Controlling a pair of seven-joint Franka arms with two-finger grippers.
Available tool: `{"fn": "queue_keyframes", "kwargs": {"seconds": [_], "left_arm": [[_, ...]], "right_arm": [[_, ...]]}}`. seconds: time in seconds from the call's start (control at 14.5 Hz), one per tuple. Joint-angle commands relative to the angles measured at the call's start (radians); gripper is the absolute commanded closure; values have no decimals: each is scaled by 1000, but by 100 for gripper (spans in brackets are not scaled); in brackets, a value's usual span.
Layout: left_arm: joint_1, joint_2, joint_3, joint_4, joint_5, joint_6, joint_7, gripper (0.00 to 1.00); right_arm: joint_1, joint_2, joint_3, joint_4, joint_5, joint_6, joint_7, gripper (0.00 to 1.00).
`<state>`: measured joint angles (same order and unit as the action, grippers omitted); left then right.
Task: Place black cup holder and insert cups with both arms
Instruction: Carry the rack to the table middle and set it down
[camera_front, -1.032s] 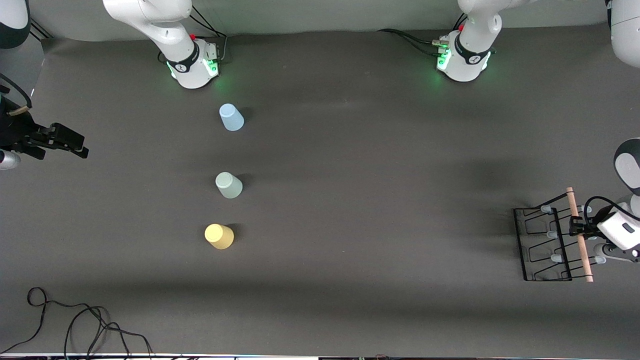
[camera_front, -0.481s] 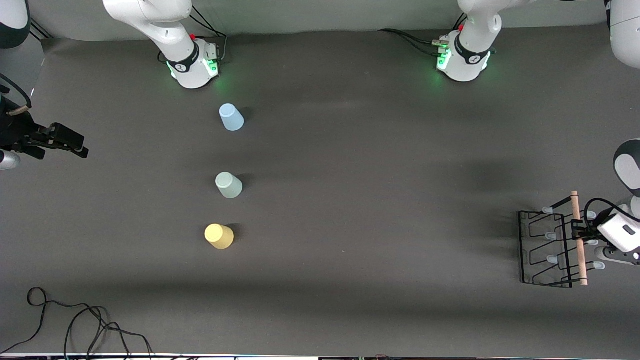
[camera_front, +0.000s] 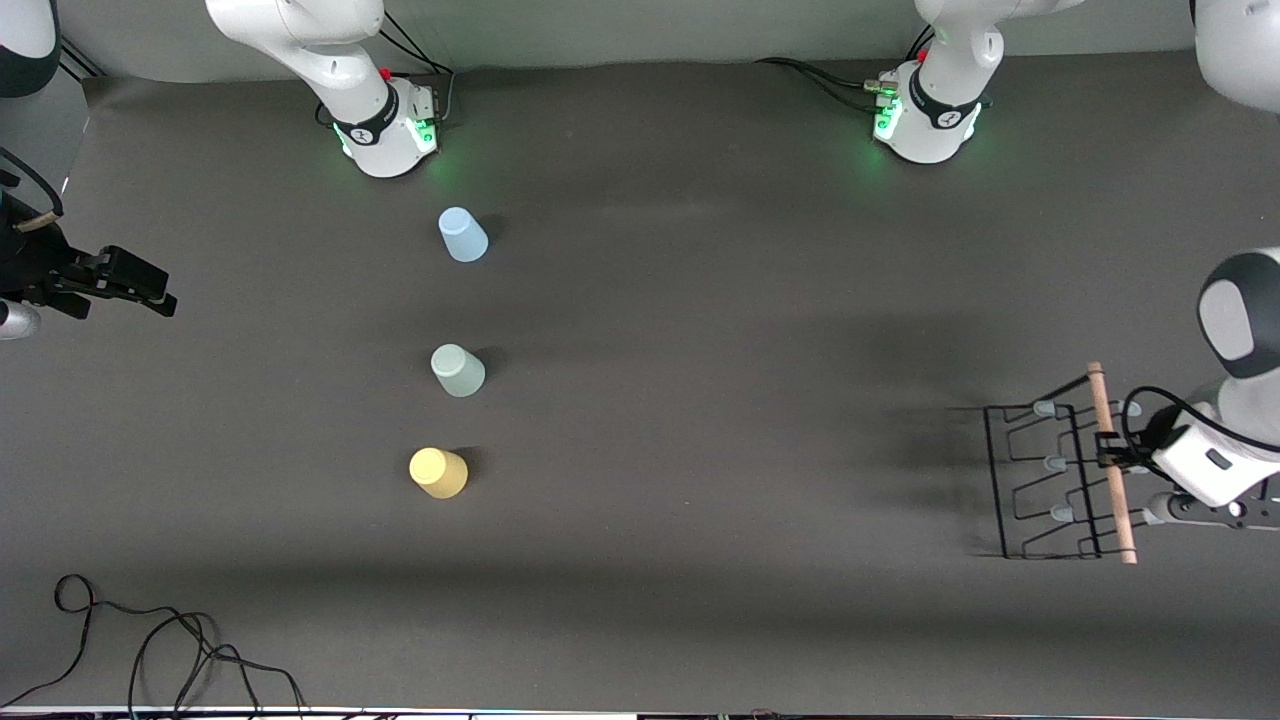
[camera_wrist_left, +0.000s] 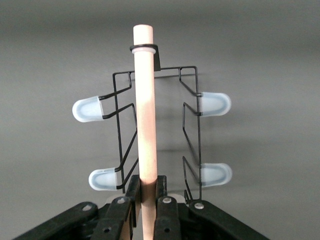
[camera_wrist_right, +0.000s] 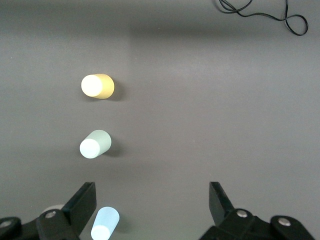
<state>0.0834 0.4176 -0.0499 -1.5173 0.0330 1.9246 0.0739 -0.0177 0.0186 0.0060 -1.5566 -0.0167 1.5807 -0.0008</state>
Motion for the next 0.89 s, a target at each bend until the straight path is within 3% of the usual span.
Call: {"fn": "queue_keyframes", "kwargs": {"seconds": [0.0,0.41,0.83], "left_arm": [[-68,-80,-2,-9,-37,-88,-98,100],[-293,-146,-8,-21,-56,-213,-369,100],[-528,-125,-8,-84,-56,-37,-687,100]], "right_arm": [[2,9,-4,21,-5,-16,-18,0],[2,9,-4,21,-5,-16,-18,0],[1,9,-4,21,-5,-16,-18,0]]}}
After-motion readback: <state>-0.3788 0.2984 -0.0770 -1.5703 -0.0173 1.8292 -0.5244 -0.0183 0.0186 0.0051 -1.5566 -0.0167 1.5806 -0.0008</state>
